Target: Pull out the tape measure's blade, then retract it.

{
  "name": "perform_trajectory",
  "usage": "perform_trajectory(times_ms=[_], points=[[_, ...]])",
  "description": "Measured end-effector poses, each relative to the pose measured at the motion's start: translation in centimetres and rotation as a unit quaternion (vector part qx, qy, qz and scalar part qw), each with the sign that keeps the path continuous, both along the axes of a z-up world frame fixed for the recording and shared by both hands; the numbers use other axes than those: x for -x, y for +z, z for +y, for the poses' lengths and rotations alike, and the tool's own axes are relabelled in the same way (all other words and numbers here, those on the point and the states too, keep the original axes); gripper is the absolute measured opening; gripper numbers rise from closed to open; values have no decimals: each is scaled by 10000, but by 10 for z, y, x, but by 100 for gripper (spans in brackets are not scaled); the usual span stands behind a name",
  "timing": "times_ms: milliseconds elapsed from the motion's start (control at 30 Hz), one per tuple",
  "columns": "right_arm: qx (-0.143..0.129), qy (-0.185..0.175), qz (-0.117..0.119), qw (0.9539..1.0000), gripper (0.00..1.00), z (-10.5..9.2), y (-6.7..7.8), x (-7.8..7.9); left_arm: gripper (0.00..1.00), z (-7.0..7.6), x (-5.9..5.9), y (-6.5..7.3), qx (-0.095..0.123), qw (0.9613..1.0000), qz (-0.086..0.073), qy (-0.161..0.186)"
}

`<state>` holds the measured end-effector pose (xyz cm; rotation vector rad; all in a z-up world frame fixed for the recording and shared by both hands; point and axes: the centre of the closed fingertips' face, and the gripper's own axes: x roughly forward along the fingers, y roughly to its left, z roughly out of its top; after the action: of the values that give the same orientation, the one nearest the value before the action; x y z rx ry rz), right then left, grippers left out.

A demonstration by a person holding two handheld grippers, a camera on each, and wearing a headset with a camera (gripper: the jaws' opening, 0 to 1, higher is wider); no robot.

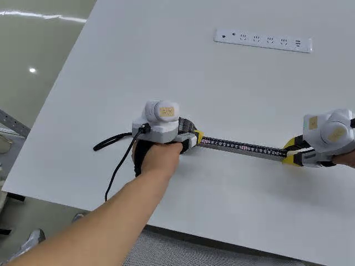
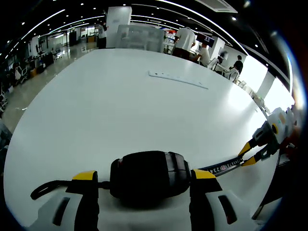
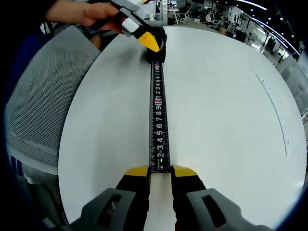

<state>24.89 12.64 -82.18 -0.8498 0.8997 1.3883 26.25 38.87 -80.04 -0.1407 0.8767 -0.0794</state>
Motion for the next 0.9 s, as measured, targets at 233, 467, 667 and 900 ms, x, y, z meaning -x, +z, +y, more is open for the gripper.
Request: perform_trajectory(times_ms=[233, 467, 667, 900], points=[[19, 17, 11, 10000, 13, 0, 0, 0, 69, -3, -1, -1, 62, 10000, -45, -23], [32, 52, -15, 10000, 12, 0, -1, 1, 63, -8, -1, 0, 61, 9999, -76, -122], [32, 67, -43, 10000, 12, -1, -1, 1, 63, -8, -1, 0, 62, 9998, -92, -144], [31, 60, -54, 10000, 12, -1, -1, 0, 62, -9, 0, 2, 61, 9996, -172, -202]])
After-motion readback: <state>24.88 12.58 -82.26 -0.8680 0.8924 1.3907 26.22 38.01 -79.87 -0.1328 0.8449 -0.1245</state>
